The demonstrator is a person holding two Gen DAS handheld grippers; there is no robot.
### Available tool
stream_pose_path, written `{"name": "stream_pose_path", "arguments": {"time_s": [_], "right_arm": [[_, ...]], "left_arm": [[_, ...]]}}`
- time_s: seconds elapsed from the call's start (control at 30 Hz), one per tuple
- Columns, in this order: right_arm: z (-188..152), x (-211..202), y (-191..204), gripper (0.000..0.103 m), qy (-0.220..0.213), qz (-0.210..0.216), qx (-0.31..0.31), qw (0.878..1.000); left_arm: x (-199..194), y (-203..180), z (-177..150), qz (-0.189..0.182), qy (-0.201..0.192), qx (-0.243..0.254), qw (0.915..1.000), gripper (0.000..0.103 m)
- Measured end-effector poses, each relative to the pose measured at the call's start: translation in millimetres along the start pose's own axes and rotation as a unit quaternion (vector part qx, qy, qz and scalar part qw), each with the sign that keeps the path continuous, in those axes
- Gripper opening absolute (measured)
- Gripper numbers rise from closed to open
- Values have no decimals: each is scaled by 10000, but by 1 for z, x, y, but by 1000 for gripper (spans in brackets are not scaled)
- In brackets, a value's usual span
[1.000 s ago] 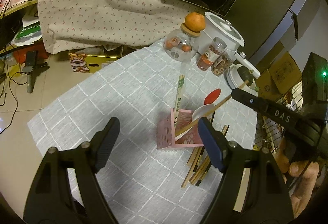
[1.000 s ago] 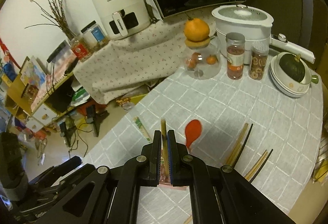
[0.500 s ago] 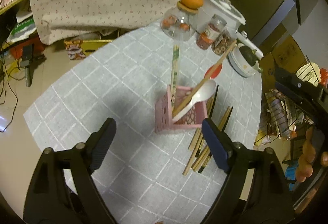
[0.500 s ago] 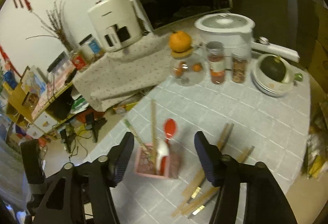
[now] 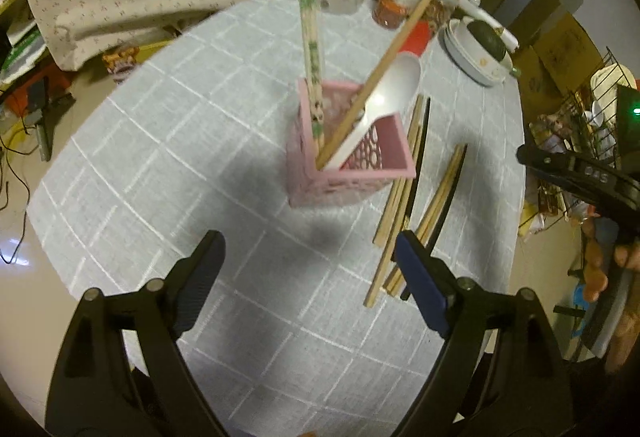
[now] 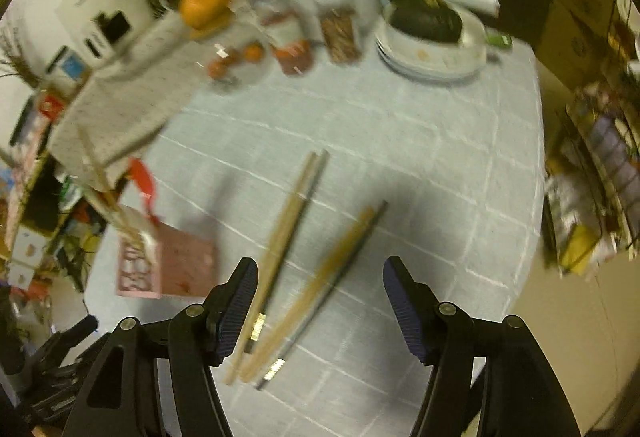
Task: Organize utensils
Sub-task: 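Move the open right gripper to the remaining loose chopsticks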
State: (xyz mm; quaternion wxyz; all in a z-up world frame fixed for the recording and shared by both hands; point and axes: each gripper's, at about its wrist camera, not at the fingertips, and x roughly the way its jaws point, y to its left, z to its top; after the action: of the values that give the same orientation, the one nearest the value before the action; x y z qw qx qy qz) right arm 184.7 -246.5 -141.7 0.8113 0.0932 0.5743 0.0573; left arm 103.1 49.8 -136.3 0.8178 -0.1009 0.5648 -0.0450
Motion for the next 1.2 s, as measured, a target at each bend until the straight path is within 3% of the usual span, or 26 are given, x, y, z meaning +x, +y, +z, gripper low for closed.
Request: {"name": "stream_pose_path", "arguments": {"time_s": [0.2,0.27,0.37,0.57,0.8,1.1,1.2], "right_arm": [[2,37,-17,64,320,-206,110,9992],[0,52,-19,47,515,-221,159,9983],[0,72,-24,30,767,-222,255,9965],[4,88,-31,26,925,-49,460,9946],[4,105,-22,23,1109,-145,522,9924],[6,113,1,19,1020,-675,-116,9924],[3,111,-3,10,942,-483,-51,9944]], "left_arm": [[2,-3,4,170,-8,191,9997,87],[1,-4,8,299,-110,330,9989,87],[-4,-3,15,540,-319,521,9967,87],[-15,-1,24,647,-613,641,9940,87],[-13,-5,22,580,-565,686,9944,87],[-13,-11,16,410,-516,812,9945,87],[-15,-20,11,243,-522,954,9938,87]]}}
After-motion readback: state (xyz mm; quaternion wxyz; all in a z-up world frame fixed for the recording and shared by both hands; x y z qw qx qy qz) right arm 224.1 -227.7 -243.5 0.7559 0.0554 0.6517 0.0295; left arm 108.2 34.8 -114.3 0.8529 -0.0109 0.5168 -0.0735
